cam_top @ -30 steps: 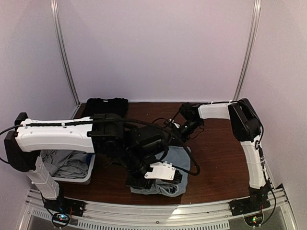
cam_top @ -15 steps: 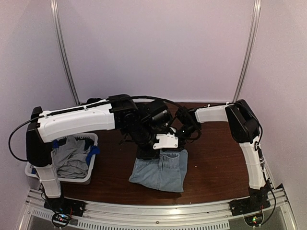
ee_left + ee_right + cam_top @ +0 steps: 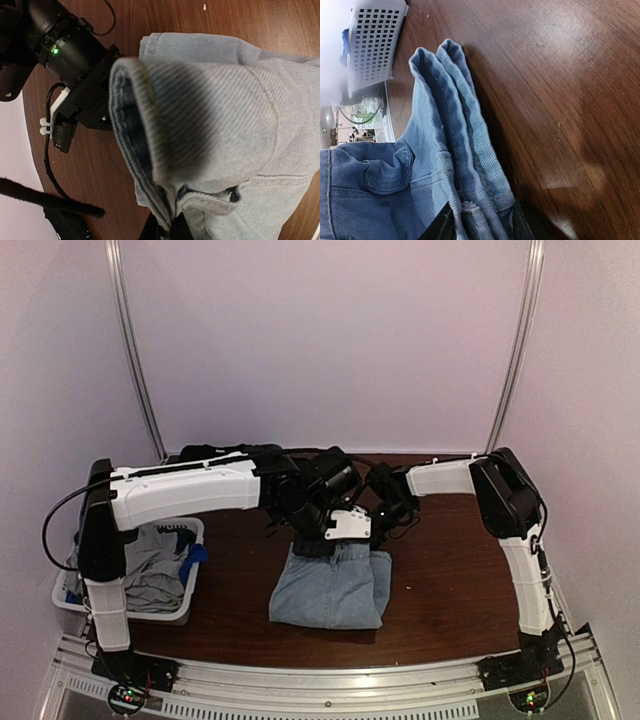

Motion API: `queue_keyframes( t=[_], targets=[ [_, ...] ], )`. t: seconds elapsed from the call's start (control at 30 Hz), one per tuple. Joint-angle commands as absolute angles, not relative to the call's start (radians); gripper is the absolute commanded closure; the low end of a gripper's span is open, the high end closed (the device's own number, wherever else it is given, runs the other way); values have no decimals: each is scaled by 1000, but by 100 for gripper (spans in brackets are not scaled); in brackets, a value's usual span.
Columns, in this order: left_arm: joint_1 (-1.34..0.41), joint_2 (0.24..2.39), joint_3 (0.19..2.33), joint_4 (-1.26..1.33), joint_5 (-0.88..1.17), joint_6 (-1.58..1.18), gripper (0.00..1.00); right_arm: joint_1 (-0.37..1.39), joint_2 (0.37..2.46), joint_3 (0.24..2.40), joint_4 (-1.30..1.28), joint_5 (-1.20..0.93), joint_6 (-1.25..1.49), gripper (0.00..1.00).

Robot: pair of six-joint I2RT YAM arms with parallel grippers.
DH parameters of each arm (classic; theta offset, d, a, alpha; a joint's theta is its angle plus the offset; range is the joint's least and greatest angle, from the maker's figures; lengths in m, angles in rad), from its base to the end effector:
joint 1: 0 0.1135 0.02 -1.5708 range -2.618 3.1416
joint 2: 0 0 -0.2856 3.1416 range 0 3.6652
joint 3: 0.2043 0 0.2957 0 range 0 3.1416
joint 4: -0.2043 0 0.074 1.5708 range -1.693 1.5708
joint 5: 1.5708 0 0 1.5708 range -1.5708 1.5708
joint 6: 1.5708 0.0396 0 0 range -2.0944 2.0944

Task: Fold and stack the mixed laundry pile
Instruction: Fold the rectangle-folded skirt at the center of the board, then adjust the square-folded skirt at the center of the board.

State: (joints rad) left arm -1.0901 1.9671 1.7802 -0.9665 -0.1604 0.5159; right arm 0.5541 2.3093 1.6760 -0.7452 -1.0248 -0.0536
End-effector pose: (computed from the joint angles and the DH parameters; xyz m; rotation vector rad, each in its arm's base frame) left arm 0.2237 -0.4154 0.2787 1.9082 1.9060 0.0461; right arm 0.4067 0.2915 0.1089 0.9330 -2.4936 -1.5124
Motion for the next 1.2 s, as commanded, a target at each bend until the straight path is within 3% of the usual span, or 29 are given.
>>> queue_keyframes(
  t=[0.0, 0.17, 0.3, 0.37, 0.47, 0.6, 0.8, 0.93, 1.17],
  targets=[
    [-1078, 1997, 1762, -850, -232, 577, 100, 565, 2288, 1673, -781, -1033, -56, 62],
    [-1078, 2019, 1751, -795, -230, 597, 97, 552, 2285, 1699, -779, -1021, -22, 60],
    [-1078, 2033, 1726, -748, -255, 609, 89, 489, 2221, 1695, -706, -953, 98, 54],
    [-1075, 2033, 1717, -719, -302, 598, 79, 439, 2175, 1692, -672, -899, 163, 46],
    [-1055, 2022, 1735, -678, -387, 537, 52, 353, 2102, 1694, -647, -830, 237, 43],
    [-1003, 1971, 1776, -683, -396, 402, 33, 282, 1972, 1634, -622, -783, 311, 41],
    [-937, 1783, 1594, -709, -170, 67, 30, 306, 1716, 1344, -529, -939, 425, 41],
    [-915, 1686, 1404, -616, 61, -183, 32, 374, 1565, 1103, -363, -1010, 595, 42],
    [-887, 1665, 1176, -358, 321, -510, 35, 477, 1540, 940, -343, -994, 638, 42]
  ],
)
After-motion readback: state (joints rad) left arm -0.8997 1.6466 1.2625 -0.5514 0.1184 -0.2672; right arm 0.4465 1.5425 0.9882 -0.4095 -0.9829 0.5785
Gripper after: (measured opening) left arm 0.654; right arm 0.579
